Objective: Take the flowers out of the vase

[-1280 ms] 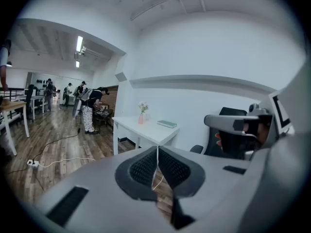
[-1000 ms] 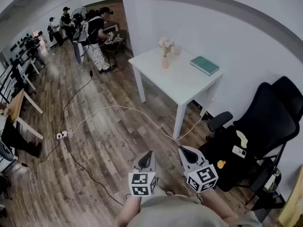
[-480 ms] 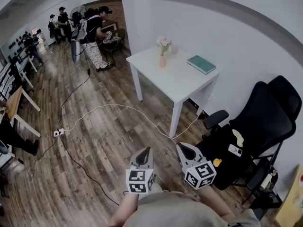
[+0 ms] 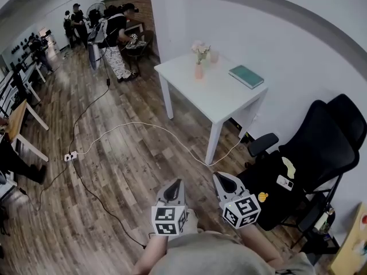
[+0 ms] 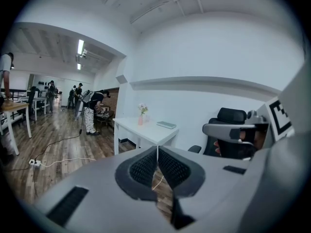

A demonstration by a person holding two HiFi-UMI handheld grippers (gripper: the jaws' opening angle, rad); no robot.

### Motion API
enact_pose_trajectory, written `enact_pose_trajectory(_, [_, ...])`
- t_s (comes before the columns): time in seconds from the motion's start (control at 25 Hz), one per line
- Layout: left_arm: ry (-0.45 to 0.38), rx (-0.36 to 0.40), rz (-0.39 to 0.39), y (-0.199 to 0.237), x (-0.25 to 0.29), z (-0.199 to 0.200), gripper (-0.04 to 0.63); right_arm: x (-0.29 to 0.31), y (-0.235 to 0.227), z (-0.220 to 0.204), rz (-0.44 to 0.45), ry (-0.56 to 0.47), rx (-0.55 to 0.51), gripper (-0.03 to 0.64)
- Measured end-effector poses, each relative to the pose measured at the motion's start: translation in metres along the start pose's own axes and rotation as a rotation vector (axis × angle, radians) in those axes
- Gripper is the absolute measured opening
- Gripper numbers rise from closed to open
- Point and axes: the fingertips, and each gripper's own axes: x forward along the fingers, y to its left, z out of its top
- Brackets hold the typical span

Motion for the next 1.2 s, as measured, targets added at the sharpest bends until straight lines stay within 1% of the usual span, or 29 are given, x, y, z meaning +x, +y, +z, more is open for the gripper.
enact_pose_trajectory(0.24, [0.003,-0.01,-0.013,0.014,0.023,0.003,0.009,0.022,-0.013,-0.003,-0.026,0.018,-0.003,0.009])
enact_pose_trajectory(0.48, [0.001,-0.017,-0.028,0.039,0.062,0.015,0.009,0.066,-0.032,0.005,-0.039,0.021,-0.012,0.015])
enact_pose_trajectory(0.88, [-0.003,-0.024,-0.022,0.105,0.134,0.056,0.009,0.166,-0.064,0.031,-0.035,0.022,-0.012,0.048])
enact_pose_trajectory(1.2, [0.005,-0.02,-0.029,0.165,0.187,0.088,0.009,0.243,-0.083,0.05,-0.06,0.028,-0.009,0.087])
